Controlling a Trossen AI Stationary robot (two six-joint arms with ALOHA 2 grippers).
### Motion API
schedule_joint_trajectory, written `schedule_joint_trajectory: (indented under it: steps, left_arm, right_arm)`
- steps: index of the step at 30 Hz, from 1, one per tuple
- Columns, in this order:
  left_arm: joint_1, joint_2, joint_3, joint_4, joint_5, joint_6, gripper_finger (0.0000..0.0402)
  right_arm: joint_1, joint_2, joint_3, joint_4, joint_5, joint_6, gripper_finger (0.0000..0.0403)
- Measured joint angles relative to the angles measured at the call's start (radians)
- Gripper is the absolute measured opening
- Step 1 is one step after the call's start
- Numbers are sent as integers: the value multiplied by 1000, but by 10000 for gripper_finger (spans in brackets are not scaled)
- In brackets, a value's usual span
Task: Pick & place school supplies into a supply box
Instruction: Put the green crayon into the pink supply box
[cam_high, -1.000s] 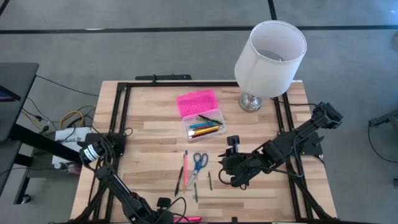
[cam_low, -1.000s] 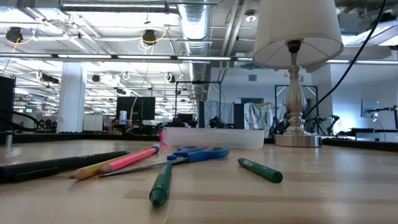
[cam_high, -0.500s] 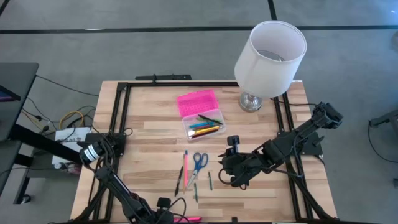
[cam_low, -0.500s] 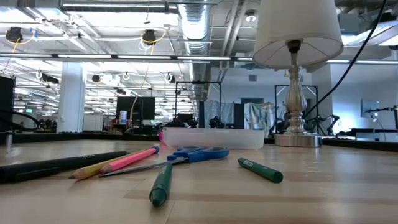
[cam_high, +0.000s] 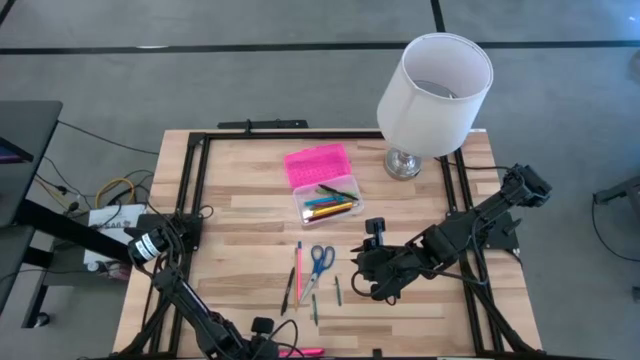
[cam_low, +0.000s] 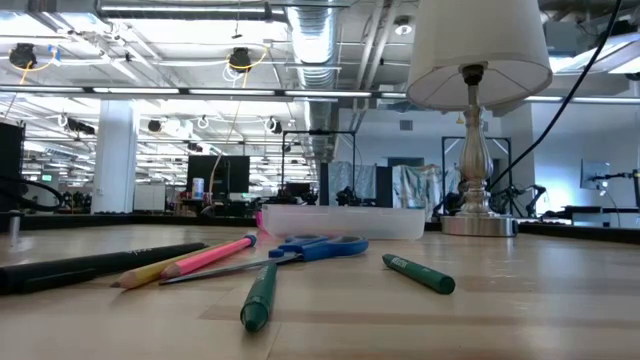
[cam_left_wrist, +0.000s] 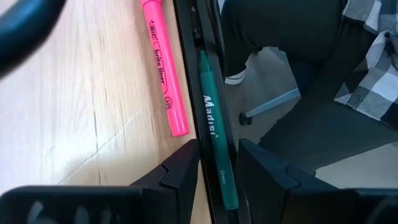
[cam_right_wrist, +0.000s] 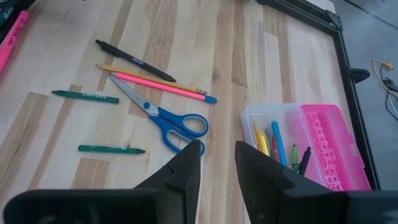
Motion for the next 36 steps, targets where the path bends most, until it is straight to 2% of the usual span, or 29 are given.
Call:
schedule_joint_trajectory:
  steps: [19, 36]
  left_arm:
    - [-6, 3, -2, 55, -14, -9, 112]
    - [-6, 3, 0, 38, -9, -15, 105]
  right_arm:
    - [0, 0, 0, 0, 0, 1, 95]
    - [0, 0, 0, 0, 0, 1, 95]
